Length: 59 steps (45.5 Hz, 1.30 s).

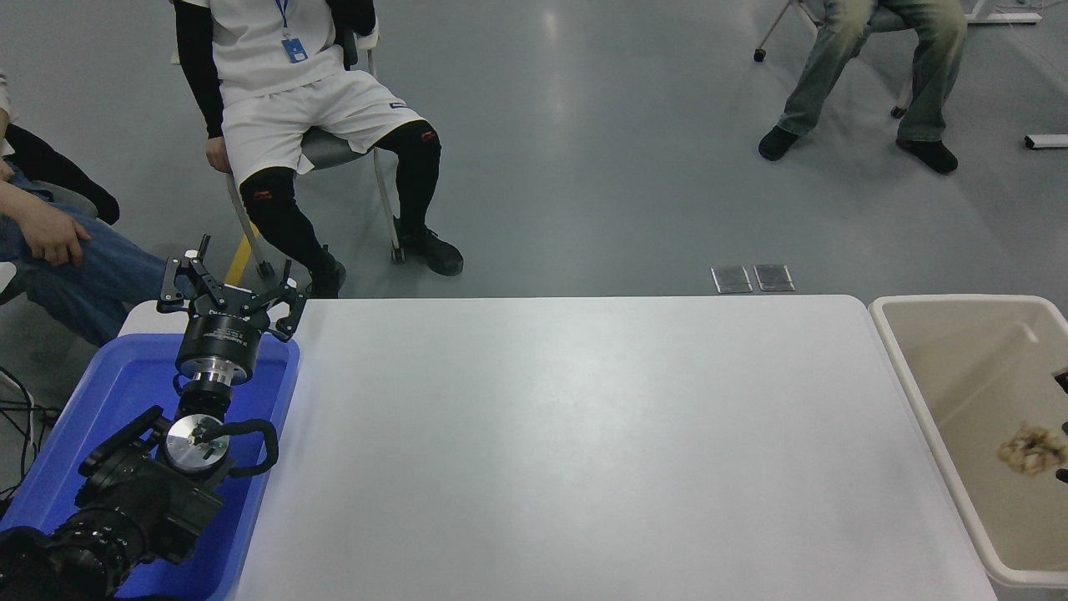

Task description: Pick up paper ball place in dustbin

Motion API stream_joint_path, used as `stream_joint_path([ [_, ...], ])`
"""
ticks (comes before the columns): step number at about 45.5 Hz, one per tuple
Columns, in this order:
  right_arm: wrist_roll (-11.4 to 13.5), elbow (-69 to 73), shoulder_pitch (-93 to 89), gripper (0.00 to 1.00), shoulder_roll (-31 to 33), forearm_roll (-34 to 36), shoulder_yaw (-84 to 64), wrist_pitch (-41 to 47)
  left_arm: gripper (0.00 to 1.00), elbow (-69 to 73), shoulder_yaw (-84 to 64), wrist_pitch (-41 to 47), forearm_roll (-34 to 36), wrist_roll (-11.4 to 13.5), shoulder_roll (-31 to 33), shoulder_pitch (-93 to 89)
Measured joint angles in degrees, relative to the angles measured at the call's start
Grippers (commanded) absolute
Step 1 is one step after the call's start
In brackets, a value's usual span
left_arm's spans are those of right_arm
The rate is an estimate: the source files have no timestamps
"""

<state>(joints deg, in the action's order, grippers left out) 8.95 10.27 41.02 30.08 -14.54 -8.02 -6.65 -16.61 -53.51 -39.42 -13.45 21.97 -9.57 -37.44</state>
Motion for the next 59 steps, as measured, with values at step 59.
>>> stream_joint_path([
  [59,-3.51,25.10,-5.10,1.00,2.46,0.84,53.83,0.91,0.99,0.01,-0.02,0.03,-0.09,0.00,0.00,0.00],
])
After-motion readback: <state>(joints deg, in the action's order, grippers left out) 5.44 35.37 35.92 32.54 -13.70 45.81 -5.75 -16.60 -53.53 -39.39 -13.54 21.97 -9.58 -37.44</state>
